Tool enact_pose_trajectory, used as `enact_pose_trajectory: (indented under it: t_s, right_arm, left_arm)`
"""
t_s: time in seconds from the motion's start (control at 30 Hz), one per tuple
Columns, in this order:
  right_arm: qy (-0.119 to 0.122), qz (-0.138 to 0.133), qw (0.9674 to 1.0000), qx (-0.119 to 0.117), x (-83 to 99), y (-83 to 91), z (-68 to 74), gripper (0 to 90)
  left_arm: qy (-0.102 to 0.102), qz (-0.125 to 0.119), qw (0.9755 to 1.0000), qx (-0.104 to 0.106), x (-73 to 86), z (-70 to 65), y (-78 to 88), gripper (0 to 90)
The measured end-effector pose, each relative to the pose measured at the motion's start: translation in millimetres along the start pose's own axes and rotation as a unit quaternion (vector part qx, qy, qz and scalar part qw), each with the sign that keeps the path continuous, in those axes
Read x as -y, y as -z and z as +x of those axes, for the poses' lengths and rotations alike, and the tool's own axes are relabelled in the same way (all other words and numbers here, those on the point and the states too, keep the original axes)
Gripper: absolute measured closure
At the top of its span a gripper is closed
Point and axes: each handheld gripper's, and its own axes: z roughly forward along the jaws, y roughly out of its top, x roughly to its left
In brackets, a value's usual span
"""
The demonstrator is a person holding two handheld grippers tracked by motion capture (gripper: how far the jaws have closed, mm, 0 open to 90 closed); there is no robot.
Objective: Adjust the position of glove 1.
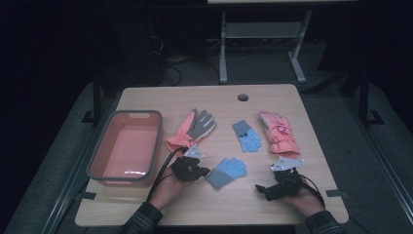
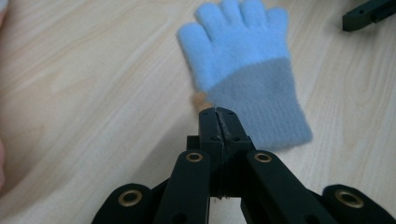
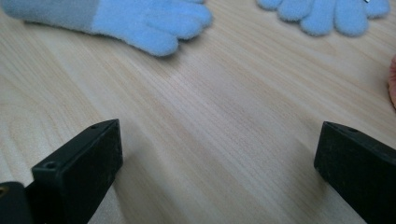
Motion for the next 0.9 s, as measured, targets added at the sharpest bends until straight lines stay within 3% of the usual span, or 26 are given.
enact_pose_trajectory:
  t_s: [0.1, 0.27, 0.57, 0.9]
  right_arm:
    - [0.000, 0.000, 1.0000, 0.000, 0.0, 0.0, 0.0, 0.5]
    - [0.000, 0.000, 1.0000, 0.000, 0.0, 0.0, 0.0, 0.5]
    - [0.000, 0.000, 1.0000, 0.000, 0.0, -0.1, 0.0, 0.5]
    - [0.001, 0.001, 1.0000, 0.000, -0.1, 0.1, -0.1, 0.5]
  left_arm:
    - [-0.008, 0.009, 0.9999, 0.002, 0.9, -1.6, -1.5, 89.2]
    - [0.000, 0.005, 0.9999, 0.010, 1.2, -4.6, -5.0, 89.2]
    - [-0.025, 0.009, 0.9984, 0.050, -4.9, -25.5, -16.5, 89.0]
    - [-0.050, 0.003, 0.9959, 0.076, -17.9, -43.2, -32.8, 89.0]
